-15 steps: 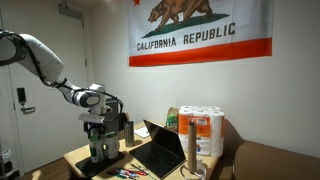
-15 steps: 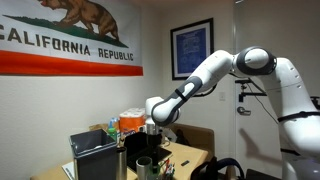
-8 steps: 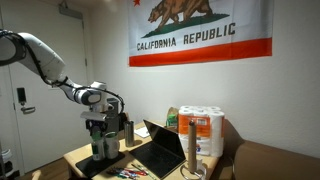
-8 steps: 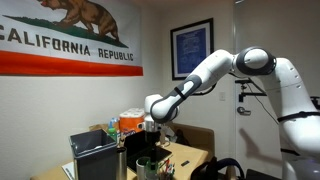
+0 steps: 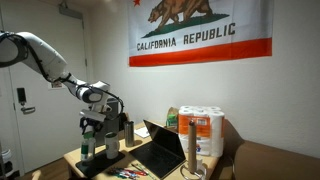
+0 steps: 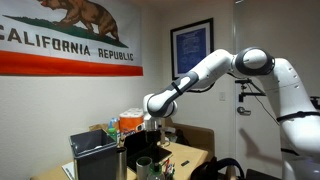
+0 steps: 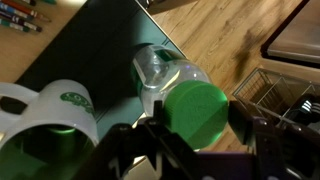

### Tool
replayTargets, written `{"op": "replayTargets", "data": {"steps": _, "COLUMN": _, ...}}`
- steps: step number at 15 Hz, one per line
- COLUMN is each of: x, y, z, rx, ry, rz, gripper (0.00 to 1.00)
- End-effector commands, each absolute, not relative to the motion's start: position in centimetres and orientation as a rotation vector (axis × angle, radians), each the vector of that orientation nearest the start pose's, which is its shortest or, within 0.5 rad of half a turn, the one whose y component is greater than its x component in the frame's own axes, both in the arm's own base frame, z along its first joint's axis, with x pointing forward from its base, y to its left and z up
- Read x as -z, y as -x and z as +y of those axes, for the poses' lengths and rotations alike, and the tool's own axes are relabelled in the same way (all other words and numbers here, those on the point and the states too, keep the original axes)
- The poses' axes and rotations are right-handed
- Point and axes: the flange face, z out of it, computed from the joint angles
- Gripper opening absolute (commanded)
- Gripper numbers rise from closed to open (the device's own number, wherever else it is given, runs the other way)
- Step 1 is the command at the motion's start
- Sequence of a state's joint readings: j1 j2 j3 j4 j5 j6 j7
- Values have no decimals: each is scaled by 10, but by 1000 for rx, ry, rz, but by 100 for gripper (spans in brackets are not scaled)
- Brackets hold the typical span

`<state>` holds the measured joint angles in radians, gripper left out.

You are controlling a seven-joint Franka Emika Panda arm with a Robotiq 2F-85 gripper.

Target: Remove the green lid from the jar

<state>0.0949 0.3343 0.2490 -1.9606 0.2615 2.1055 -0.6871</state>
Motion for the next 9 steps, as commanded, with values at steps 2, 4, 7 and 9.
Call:
{"op": "replayTargets", "data": {"steps": 2, "x": -291, "y": -556, "z": 205, "rx": -190, "ry": 2679, "rz": -1163, "gripper": 41}}
{"op": "replayTargets", "data": {"steps": 4, "x": -291, "y": -557, "z": 206, "rx": -159, "ry": 2726, "rz": -1154, "gripper": 41}}
{"op": "replayTargets", "data": {"steps": 7, "x": -290, "y": -556, "z": 210, "rx": -176, "ry": 2698, "rz": -1159, "gripper": 41}}
{"op": "replayTargets", "data": {"steps": 9, "x": -289, "y": -556, "z": 210, "rx": -186, "ry": 2679, "rz": -1166, "gripper": 41}}
